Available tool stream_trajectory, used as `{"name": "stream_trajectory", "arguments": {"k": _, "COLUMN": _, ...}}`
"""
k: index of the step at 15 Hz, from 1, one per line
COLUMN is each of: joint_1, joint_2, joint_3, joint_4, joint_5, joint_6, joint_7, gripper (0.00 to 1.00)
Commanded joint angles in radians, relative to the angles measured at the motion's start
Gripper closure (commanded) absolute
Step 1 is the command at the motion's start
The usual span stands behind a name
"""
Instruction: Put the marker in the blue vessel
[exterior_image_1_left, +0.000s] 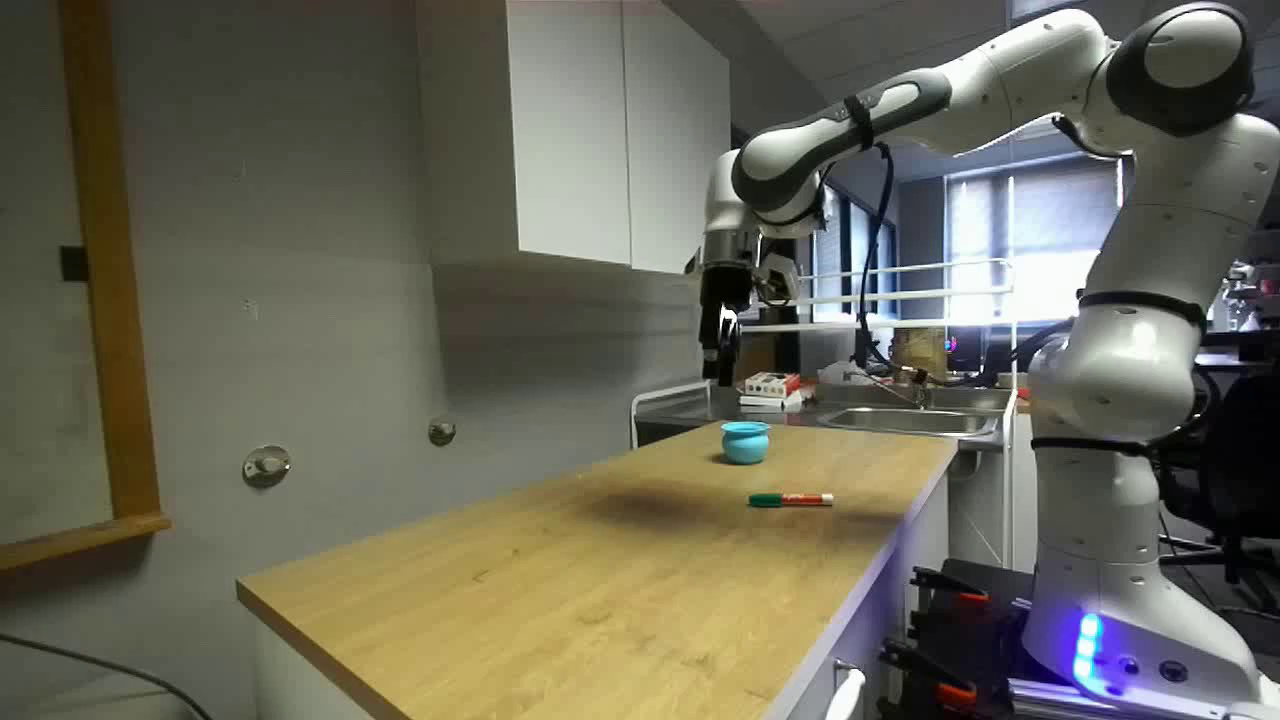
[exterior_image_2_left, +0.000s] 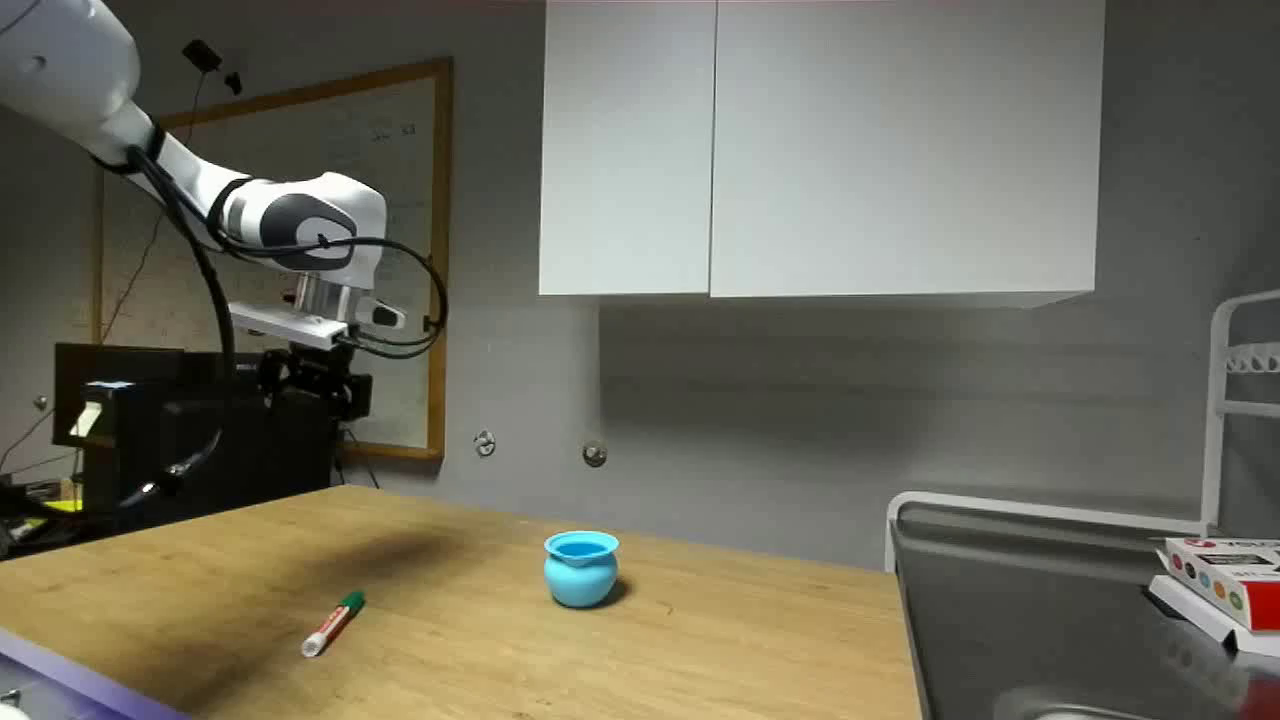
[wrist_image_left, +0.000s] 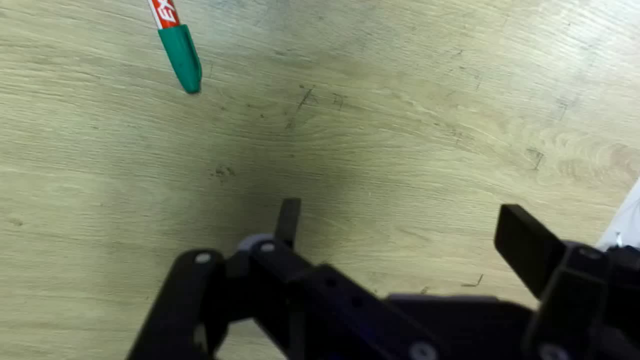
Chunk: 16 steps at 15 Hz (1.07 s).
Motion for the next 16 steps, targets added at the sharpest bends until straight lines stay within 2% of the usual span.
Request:
{"name": "stream_trajectory", "arguments": {"k": 1, "joint_1": -0.019, "joint_2": 0.001, "joint_3": 0.017, "joint_4": 0.002, "joint_5": 0.007, "joint_6": -0.004, "joint_7": -0.005, "gripper": 0.00}}
{"name": "stream_trajectory", "arguments": {"k": 9, "joint_1": -0.026, "joint_2": 0.023, "joint_3": 0.015, "joint_4": 0.013, "joint_5": -0.005, "joint_6": -0.008, "joint_7": -0.013, "gripper": 0.00}}
{"name": "stream_trajectory", "arguments": {"k": 16, "joint_1": -0.105, "joint_2": 0.124, "joint_3": -0.024, "joint_4": 0.000, "joint_5": -0.159, "joint_6": -0.029, "joint_7": -0.124, "gripper": 0.00}}
